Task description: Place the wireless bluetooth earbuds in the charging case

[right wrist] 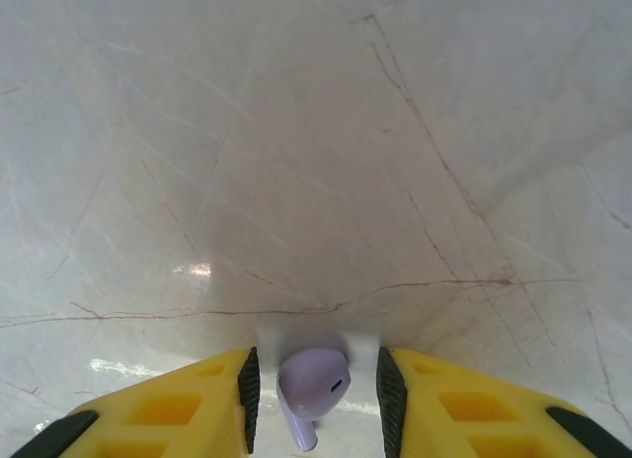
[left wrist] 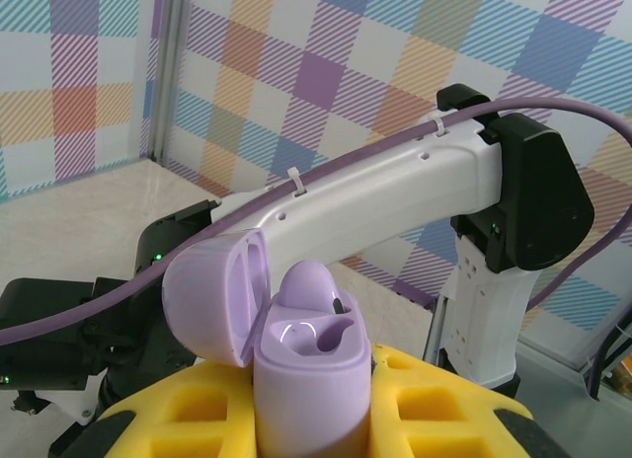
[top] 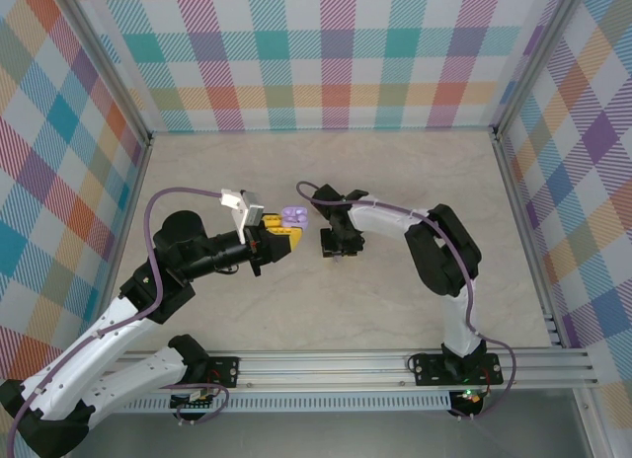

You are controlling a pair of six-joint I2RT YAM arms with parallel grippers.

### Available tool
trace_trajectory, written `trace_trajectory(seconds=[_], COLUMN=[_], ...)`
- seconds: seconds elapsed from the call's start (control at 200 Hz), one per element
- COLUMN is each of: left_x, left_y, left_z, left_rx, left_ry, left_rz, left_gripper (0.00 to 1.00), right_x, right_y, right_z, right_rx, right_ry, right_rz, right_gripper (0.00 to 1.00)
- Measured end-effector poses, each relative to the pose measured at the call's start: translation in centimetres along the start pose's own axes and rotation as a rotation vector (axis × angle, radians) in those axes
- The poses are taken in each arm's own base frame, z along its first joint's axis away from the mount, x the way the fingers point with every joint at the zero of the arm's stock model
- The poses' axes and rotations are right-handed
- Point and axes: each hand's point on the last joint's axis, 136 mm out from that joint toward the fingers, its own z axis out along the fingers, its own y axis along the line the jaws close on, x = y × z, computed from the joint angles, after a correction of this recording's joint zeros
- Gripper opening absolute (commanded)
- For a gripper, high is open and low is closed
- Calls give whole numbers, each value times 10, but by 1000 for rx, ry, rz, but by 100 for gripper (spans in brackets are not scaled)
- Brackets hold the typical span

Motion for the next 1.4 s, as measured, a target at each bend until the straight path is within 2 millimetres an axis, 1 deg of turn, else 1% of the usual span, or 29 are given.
trace_trajectory(seconds=[0.3, 0.5, 0.805, 0.94, 1.1, 1.24, 1.315, 1.4], left_x=[0, 0, 0, 0, 0, 0, -1, 0], left_y=[0, 0, 0, 0, 1, 3, 6, 9], left_z=[0, 0, 0, 0, 0, 0, 0, 0], left_rx=[0, 0, 0, -1, -8, -19, -34, -50], left_ry=[0, 0, 0, 0, -1, -4, -6, -6], left_rz=[0, 0, 0, 0, 0, 0, -1, -3], left_gripper=[0, 0, 0, 0, 0, 0, 0, 0], right_x=[1, 1, 1, 1, -1, -1, 0, 3], right_y=[0, -1, 1, 1, -2, -6, -9, -19], right_z=[2, 2, 3, 3, 2, 0, -1, -3], right_rx=[59, 95, 100, 99, 77, 17, -27, -50], right_ry=[16, 11, 11, 8, -20, -57, -75, -83], right_rz=[-20, -36, -42, -38, -18, 6, 28, 60], right_gripper=[33, 32, 24, 22, 22, 21, 19, 19])
